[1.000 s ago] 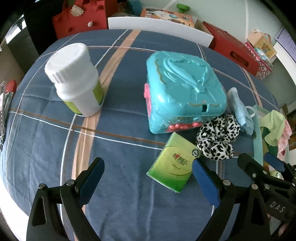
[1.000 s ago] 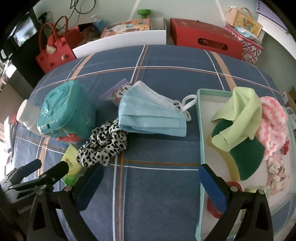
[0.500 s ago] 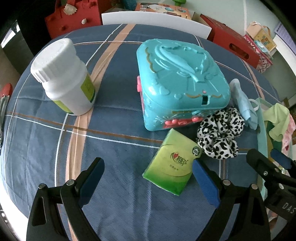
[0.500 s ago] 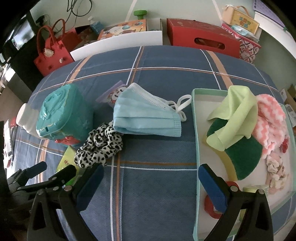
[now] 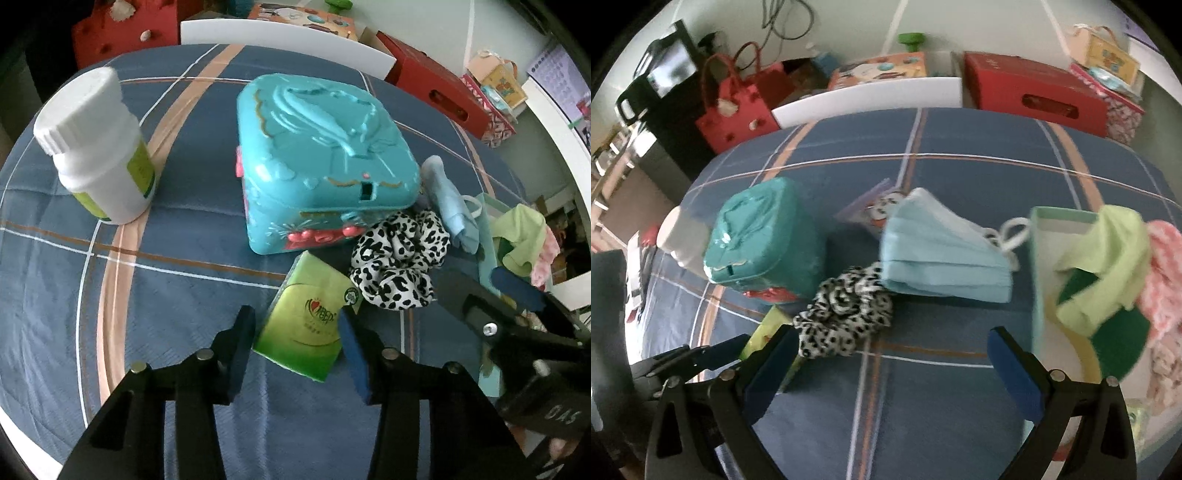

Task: Organize soft objects
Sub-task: 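Close the left gripper on the green tissue pack while the right grasps the black-white scrunchie, then carry the tissue pack and scrunchie over the tray and release both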

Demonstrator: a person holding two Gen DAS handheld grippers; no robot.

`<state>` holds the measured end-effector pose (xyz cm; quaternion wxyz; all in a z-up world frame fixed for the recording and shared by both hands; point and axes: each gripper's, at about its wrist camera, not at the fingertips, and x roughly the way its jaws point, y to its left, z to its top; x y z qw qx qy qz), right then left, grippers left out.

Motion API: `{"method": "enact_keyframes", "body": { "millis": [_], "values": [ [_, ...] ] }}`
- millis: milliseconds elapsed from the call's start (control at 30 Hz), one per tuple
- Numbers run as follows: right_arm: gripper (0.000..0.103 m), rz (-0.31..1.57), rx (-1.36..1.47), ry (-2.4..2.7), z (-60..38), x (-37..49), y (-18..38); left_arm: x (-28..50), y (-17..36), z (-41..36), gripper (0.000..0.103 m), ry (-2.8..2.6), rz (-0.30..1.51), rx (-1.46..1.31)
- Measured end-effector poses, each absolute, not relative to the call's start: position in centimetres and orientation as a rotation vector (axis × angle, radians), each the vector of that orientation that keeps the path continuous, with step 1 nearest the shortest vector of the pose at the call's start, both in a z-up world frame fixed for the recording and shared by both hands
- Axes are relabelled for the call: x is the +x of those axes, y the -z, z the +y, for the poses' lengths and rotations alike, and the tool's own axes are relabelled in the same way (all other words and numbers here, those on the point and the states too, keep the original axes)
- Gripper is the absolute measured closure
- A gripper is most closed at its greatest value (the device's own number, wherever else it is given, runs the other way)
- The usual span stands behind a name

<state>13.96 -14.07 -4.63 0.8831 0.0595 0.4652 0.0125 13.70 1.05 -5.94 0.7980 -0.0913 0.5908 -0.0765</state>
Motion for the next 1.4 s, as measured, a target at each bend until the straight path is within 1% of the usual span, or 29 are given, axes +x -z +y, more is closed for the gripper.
{"method": "enact_keyframes", "body": {
  "millis": [167, 267, 333, 367, 433, 533, 633, 667, 767, 800, 833, 1067, 1233, 1400],
  "values": [
    [0.011, 0.989, 0.136, -0.092, -13.0, 15.0, 5.5, 13.4, 6.2, 2.0, 0.057, 0.155, 1.265, -0.206],
    [0.020, 1.006, 0.127, -0.109, -12.5, 15.6, 6.2, 13.3, 6.5, 1.9, 0.057, 0.153, 1.263, -0.179],
    [0.027, 1.018, 0.129, -0.120, -12.3, 16.0, 6.7, 13.3, 6.5, 1.5, 0.056, 0.151, 1.264, -0.160],
    [0.030, 1.021, 0.131, -0.126, -12.2, 16.1, 6.9, 13.3, 6.5, 1.3, 0.056, 0.152, 1.264, -0.156],
    [0.045, 1.024, 0.130, -0.136, -12.0, 16.2, 7.1, 13.3, 6.6, 1.2, 0.056, 0.152, 1.263, -0.146],
    [0.053, 1.027, 0.127, -0.136, -11.9, 16.2, 7.2, 13.4, 6.7, 0.8, 0.055, 0.157, 1.266, -0.135],
    [0.061, 1.031, 0.135, -0.133, -12.1, 16.3, 7.3, 13.4, 6.9, 0.6, 0.052, 0.161, 1.271, -0.128],
    [0.063, 1.031, 0.139, -0.130, -12.2, 16.2, 7.3, 13.3, 6.9, 0.4, 0.051, 0.162, 1.273, -0.124],
    [0.072, 1.027, 0.150, -0.125, -12.6, 16.1, 7.3, 13.1, 6.8, -0.5, 0.049, 0.167, 1.276, -0.100],
    [0.078, 1.025, 0.150, -0.117, -12.7, 16.1, 7.3, 13.0, 6.9, -0.9, 0.049, 0.166, 1.278, -0.086],
    [0.080, 1.025, 0.155, -0.113, -12.8, 16.1, 7.3, 13.0, 6.9, -1.3, 0.049, 0.165, 1.275, -0.074],
    [0.085, 1.019, 0.185, -0.124, -13.5, 15.7, 6.9, 12.8, 6.8, -2.2, 0.051, 0.165, 1.263, -0.044],
    [0.086, 1.002, 0.190, -0.121, -13.9, 15.0, 6.1, 13.0, 6.2, -1.9, 0.057, 0.171, 1.252, -0.074],
    [0.086, 0.977, 0.205, -0.112, -14.5, 14.1, 5.2, 13.0, 6.0, -1.6, 0.065, 0.187, 1.238, -0.099]
  ]
}}
